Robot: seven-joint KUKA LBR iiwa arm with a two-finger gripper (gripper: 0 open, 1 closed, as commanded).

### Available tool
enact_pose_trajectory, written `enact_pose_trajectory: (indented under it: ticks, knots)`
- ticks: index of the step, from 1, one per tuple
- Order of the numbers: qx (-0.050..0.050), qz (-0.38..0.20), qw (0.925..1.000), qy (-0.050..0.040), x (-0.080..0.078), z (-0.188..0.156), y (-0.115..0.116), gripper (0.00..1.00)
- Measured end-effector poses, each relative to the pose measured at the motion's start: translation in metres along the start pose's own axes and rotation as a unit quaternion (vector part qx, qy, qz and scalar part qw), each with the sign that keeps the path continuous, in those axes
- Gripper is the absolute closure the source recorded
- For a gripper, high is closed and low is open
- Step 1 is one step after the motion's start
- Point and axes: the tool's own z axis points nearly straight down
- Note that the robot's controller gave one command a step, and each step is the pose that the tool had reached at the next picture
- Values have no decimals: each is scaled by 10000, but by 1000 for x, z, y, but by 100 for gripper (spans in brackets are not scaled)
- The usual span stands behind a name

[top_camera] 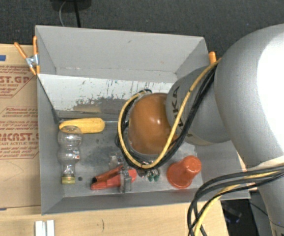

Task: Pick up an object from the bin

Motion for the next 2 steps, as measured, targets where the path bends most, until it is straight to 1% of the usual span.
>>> enact_pose_trajectory:
  ticks: [1, 2]
  knots:
    - [-1, 1, 10000, 0, 0, 0, 0, 100]
    - [-1, -127, 9999, 54, 3, -35, -1, 100]
